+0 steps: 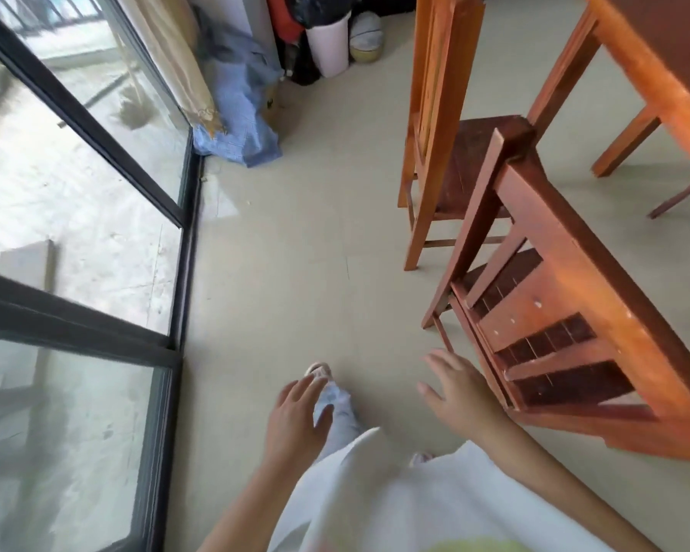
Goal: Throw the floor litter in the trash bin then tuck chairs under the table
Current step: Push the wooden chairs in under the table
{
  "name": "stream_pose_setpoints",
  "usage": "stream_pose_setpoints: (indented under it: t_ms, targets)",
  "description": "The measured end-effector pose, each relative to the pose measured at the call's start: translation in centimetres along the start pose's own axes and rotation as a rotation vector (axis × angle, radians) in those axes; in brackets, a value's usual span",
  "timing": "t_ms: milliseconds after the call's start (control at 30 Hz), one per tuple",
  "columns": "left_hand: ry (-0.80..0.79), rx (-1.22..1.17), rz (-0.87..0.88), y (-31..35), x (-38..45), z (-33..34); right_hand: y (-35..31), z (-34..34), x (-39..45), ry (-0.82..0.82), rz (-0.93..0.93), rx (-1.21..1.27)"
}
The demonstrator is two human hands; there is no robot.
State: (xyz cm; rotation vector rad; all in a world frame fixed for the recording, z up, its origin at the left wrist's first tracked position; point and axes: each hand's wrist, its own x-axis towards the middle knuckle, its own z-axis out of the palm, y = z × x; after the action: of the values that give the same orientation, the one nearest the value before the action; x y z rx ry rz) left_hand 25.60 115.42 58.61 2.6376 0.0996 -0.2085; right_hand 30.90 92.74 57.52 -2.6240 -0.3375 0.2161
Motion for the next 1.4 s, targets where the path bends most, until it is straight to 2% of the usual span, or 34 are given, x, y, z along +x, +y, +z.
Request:
stream_pose_setpoints:
  t_ms: [33,133,200,300,400,533,633,733,833,900,967,1067,1233,1400]
  targets:
    - [-0.003,0.024,0.039,-0.9,2.3,-0.8,-0.2,0.3,1.8,0.031,0.024,0.002]
    - [-0.1,0.011,-0.002,-2.6,9.3,-3.6,-1.3,0.7,6.7,0.123,0.155,0.053]
    - [-0.095,0.028,0.07,-3.2,13.1,-4.7,-2.0,0.5,9.0,0.224,0.291,0.059]
    - [-0.217,0.036,0.209,-2.2,18.2,-6.5,-2.6,-0.8,11.0,0.397,0.472,0.109]
    - [-0.286,0.095,0.443,0.7,22.9,-6.8,-2.3,-2.7,11.2,0.586,0.684,0.132]
    - [-0.328,0.102,0.808,7.7,27.0,-6.1,-1.4,-5.5,9.6,0.804,0.838,0.142]
    - [-0.304,0.01,1.039,13.6,27.8,-5.0,-0.9,-7.3,7.9,0.947,0.882,0.103]
    - [-0.235,-0.182,1.295,17.9,27.8,-3.9,-1.3,-8.4,6.3,1.079,0.892,0.052]
    - [-0.153,-0.358,1.541,20.8,28.2,-2.4,-1.6,-9.5,5.5,1.218,0.919,-0.109]
    - [-0.126,-0.417,1.651,22.3,28.7,-1.2,-1.1,-10.0,4.9,1.257,0.939,-0.291]
    - [-0.109,-0.392,1.695,23.6,29.4,-0.2,0.1,-10.2,4.0,1.21,1.01,-0.428]
    - [-0.052,-0.385,1.795,24.6,30.3,1.0,1.7,-10.1,2.9,1.132,1.099,-0.451]
    - [0.055,-0.456,1.987,25.8,30.9,2.5,2.6,-10.0,3.1,1.253,1.051,-0.551]
    - [0.09,-0.51,2.092,28.2,32.7,2.7,3.1,-11.0,4.8,1.252,1.172,-0.567]
